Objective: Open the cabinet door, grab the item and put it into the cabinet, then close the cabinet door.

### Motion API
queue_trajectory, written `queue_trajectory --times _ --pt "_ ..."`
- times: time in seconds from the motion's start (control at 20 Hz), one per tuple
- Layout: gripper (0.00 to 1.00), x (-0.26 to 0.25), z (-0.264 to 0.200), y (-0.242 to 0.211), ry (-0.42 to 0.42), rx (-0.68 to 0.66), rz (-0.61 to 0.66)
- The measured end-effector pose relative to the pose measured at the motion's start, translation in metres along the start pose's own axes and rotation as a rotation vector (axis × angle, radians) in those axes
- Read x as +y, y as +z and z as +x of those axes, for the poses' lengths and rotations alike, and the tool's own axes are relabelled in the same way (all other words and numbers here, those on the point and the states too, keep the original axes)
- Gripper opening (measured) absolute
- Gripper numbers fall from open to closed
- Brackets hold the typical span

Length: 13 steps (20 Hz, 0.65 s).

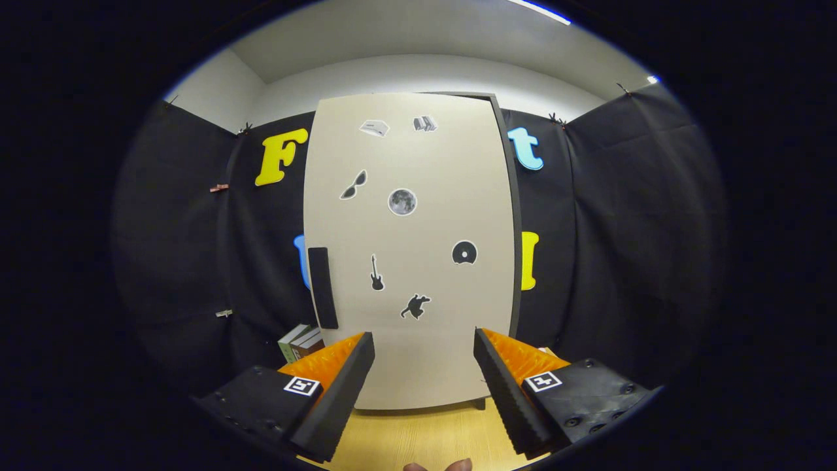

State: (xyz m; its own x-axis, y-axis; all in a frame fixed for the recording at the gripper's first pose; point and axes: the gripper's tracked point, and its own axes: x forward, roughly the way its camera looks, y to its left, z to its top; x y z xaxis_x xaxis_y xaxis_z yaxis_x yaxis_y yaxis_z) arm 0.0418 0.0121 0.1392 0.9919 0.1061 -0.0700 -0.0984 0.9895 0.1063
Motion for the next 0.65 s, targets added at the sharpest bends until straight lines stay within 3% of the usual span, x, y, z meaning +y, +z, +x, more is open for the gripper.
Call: queue_trajectory --times 0.65 --pt "0.97 -0.035 0.011 -0.012 0.037 0.027 0.024"
